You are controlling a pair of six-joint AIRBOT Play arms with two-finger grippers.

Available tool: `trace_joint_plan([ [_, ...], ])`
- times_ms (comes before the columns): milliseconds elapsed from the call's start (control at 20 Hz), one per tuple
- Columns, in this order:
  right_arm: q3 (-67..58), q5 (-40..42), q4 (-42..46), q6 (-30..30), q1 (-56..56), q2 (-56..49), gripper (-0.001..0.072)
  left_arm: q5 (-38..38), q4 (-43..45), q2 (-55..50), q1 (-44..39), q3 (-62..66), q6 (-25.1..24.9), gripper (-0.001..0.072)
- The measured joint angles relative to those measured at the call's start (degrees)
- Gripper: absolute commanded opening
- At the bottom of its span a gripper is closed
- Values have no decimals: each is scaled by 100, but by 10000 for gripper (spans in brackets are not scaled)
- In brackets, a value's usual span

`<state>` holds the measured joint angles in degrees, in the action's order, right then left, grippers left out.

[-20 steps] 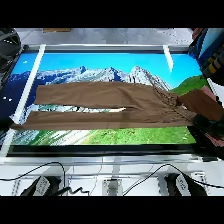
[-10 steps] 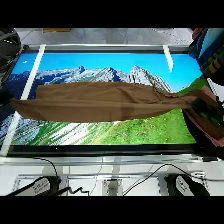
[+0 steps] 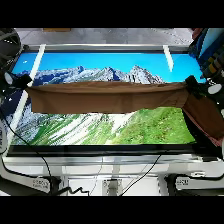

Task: Fold the clothes and pants, and hang the long-sleeved shirts on hangers.

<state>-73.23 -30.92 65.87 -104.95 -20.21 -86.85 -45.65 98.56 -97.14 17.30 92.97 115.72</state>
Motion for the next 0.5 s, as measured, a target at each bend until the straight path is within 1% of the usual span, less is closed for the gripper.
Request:
trace_joint_plan([
  [300, -1021, 542, -4, -437, 369, -1228, 29, 459, 24, -876, -140, 730, 575, 16],
  [500, -1285, 741, -2, -643, 476, -1692, 33, 1045, -15, -1198, -216, 914, 758, 18],
])
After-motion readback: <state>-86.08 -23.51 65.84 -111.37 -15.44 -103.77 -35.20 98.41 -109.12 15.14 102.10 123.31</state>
